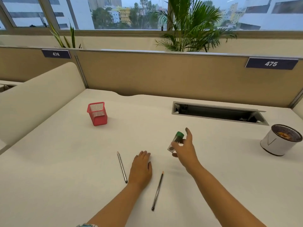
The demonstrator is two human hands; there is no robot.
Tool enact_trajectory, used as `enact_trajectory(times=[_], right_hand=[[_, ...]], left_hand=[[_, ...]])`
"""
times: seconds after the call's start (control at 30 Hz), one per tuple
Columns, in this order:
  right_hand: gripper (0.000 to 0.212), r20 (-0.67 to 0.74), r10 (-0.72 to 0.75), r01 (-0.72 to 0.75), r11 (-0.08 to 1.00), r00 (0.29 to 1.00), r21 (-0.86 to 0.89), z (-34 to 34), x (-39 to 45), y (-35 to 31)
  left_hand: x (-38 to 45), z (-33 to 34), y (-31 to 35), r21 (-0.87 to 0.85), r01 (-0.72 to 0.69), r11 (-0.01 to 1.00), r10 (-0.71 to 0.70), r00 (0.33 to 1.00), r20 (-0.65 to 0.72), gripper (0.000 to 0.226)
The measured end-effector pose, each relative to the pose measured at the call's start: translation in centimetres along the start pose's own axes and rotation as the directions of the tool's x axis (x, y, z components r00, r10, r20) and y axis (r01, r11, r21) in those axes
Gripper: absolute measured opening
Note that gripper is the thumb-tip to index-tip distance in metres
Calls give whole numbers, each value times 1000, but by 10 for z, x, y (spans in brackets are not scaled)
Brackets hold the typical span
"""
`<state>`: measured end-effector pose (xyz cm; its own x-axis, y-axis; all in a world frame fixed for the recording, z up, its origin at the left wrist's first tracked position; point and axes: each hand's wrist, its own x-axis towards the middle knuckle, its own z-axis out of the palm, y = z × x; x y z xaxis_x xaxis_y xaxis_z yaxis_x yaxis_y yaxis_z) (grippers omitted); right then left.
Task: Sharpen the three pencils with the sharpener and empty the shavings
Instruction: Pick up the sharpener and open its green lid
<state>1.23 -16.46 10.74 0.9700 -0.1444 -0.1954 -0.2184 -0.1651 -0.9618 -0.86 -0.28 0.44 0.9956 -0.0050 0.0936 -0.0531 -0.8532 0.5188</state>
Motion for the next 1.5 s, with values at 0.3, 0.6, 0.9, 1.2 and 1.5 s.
enact_trajectory(times=[0.3,0.6,0.9,1.2,1.5], right_hand=[[57,53,-59,69,975,997,-212,64,-58,13],[51,135,-111,135,973,985,-185,138,-108,0],[34,206,-255,301,922,945,-242,151,-117,-20],[28,189,-300,330,931,935,-156,163,-124,-34],[19,139,-320,341,922,937,-181,175,-120,-39]], left_hand=[[-84,-41,-20,-452,-58,890,16,995,-95,42],[-72,-125,-51,-650,108,752,50,974,219,41],[-59,-186,-81,-695,188,694,84,938,337,14],[-56,-206,-91,-610,-1,793,220,933,284,20],[-54,-199,-92,-588,-161,793,249,966,72,18]])
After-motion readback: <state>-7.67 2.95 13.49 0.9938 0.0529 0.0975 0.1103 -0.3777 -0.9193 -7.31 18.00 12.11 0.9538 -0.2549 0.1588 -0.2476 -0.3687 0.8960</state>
